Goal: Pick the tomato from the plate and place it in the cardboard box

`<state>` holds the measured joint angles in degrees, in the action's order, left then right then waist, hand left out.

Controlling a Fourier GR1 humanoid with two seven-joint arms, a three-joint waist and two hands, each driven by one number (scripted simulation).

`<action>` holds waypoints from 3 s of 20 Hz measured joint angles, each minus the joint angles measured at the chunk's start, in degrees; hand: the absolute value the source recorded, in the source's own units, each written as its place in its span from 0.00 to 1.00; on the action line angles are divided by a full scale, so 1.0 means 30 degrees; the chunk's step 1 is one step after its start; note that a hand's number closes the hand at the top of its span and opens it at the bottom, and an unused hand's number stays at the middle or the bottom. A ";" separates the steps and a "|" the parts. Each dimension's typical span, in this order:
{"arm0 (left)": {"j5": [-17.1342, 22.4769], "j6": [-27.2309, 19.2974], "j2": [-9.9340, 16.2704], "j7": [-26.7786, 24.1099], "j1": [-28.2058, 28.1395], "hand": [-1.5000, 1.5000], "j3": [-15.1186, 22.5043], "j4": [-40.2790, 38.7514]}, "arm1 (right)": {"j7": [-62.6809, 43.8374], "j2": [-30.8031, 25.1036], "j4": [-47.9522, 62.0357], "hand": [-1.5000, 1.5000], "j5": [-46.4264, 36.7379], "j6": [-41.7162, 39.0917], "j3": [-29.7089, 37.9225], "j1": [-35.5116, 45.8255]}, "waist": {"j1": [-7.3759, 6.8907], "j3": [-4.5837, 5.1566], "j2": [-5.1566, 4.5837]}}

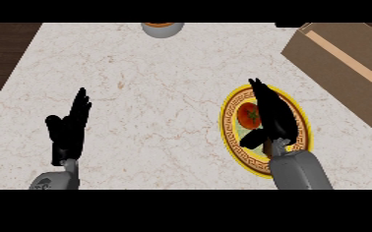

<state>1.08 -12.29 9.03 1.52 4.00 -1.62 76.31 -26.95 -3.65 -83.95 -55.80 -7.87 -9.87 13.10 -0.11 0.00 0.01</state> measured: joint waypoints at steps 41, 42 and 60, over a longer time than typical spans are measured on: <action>-0.0860 0.0797 -0.0472 0.0037 -0.0056 0.50 -0.1052 0.0174 | -0.4847 0.0430 0.0698 1.00 -0.3974 -0.1602 0.0853 0.4381 | 0.0107 0.0007 0.0056; -0.0928 0.0723 -0.0543 0.0132 -0.0142 0.50 -0.0962 0.0373 | -0.5145 0.0320 0.0150 1.00 -0.3995 -0.1991 0.0984 0.4824 | 0.0093 0.0006 0.0062; -0.0919 0.0959 -0.0506 0.0345 0.0264 0.50 -0.1153 0.0167 | -0.5568 -0.4277 -0.5214 1.00 -0.3430 -0.5180 0.5501 0.7697 | 0.0024 0.0003 0.0012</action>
<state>-1.67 -9.42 7.51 2.56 4.79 -5.08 76.81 -43.66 -16.48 -99.60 -66.09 -23.41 6.63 36.19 -0.04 0.01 0.04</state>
